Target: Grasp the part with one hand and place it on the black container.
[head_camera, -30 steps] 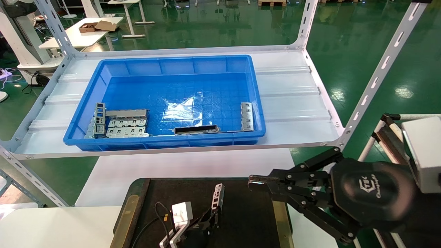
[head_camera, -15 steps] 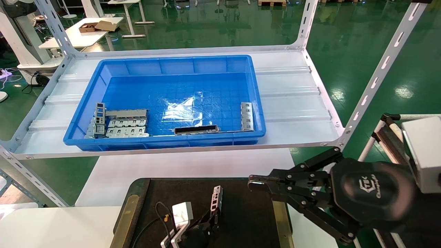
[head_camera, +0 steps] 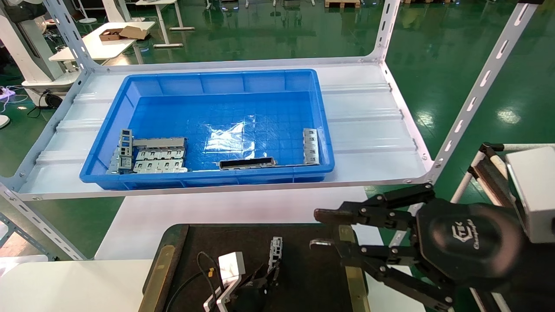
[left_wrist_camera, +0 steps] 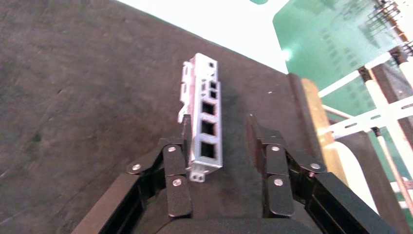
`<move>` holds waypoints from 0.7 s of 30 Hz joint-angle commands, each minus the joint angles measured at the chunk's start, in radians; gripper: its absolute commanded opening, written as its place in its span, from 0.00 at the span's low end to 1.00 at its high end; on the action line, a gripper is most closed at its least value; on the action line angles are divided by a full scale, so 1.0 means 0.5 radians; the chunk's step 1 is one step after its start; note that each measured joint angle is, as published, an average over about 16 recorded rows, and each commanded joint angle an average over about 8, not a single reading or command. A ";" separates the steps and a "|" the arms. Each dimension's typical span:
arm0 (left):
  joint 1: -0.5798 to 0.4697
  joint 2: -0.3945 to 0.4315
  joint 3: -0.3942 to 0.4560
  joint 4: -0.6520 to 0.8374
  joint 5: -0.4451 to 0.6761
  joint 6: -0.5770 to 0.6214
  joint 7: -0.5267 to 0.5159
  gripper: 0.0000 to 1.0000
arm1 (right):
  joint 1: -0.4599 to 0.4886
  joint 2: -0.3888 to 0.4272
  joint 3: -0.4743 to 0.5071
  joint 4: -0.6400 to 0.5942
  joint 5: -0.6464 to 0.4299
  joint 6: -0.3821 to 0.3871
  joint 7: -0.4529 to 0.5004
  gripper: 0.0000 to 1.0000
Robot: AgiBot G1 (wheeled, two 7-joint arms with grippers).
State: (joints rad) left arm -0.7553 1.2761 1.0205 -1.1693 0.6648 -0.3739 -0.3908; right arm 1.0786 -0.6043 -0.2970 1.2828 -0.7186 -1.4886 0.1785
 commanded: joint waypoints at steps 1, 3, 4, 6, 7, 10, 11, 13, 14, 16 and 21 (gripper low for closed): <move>-0.003 -0.006 0.000 -0.032 -0.002 -0.011 0.005 1.00 | 0.000 0.000 0.000 0.000 0.000 0.000 0.000 1.00; -0.010 -0.044 0.003 -0.078 0.000 0.017 0.012 1.00 | 0.000 0.000 0.000 0.000 0.000 0.000 0.000 1.00; -0.014 -0.067 0.006 -0.103 0.002 0.038 0.015 1.00 | 0.000 0.000 -0.001 0.000 0.000 0.000 0.000 1.00; -0.023 -0.123 0.012 -0.154 0.001 0.096 0.019 1.00 | 0.000 0.000 -0.001 0.000 0.001 0.000 0.000 1.00; -0.028 -0.154 0.015 -0.179 -0.001 0.132 0.021 1.00 | 0.000 0.000 -0.001 0.000 0.001 0.000 0.000 1.00; -0.044 -0.259 0.024 -0.248 -0.001 0.266 0.023 1.00 | 0.000 0.000 -0.001 0.000 0.001 0.001 -0.001 1.00; -0.049 -0.295 0.026 -0.267 0.000 0.315 0.022 1.00 | 0.000 0.001 -0.001 0.000 0.001 0.001 -0.001 1.00; -0.061 -0.367 0.028 -0.297 0.006 0.414 0.025 1.00 | 0.000 0.001 -0.002 0.000 0.001 0.001 -0.001 1.00; -0.067 -0.402 0.026 -0.308 0.009 0.466 0.026 1.00 | 0.000 0.001 -0.002 0.000 0.001 0.001 -0.001 1.00; -0.080 -0.470 0.015 -0.324 0.018 0.571 0.029 1.00 | 0.000 0.001 -0.002 0.000 0.001 0.001 -0.001 1.00; -0.101 -0.633 -0.063 -0.350 0.040 0.872 0.058 1.00 | 0.001 0.001 -0.002 0.000 0.002 0.001 -0.001 1.00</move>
State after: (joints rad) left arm -0.8014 0.9588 0.9819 -1.3402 0.6829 0.0688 -0.3513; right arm 1.0789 -0.6038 -0.2982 1.2828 -0.7178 -1.4881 0.1779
